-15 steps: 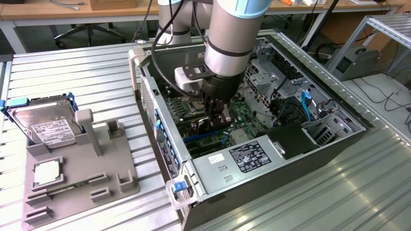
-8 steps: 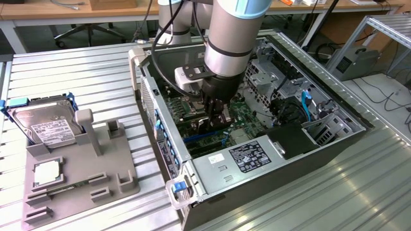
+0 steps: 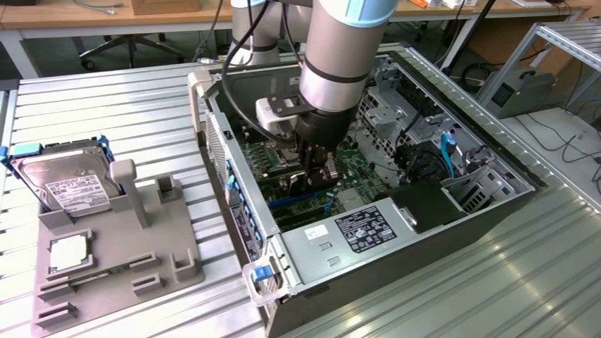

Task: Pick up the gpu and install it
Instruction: 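Insert the gpu into the slot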

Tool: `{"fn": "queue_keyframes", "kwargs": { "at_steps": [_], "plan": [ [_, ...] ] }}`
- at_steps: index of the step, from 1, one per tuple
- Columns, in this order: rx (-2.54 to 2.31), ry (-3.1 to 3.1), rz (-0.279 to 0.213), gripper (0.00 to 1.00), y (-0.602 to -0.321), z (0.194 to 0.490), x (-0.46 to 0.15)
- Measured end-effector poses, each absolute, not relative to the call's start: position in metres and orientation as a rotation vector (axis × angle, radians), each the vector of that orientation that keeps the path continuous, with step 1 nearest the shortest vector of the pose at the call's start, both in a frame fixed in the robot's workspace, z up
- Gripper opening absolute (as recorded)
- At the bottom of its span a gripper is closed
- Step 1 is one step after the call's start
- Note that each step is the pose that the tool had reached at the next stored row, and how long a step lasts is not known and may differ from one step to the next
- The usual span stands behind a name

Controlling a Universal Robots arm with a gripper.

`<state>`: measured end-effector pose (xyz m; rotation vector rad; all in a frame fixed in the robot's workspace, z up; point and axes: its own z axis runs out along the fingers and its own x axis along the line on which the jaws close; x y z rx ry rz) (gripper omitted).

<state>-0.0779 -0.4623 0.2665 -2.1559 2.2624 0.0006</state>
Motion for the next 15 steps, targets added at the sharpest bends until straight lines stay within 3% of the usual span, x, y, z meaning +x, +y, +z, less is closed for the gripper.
{"fn": "queue_keyframes", "kwargs": {
  "at_steps": [15],
  "plan": [
    [-2.158,2.265,0.006,0.27,-0.4623,0.2655,-0.0771]
  ]
}}
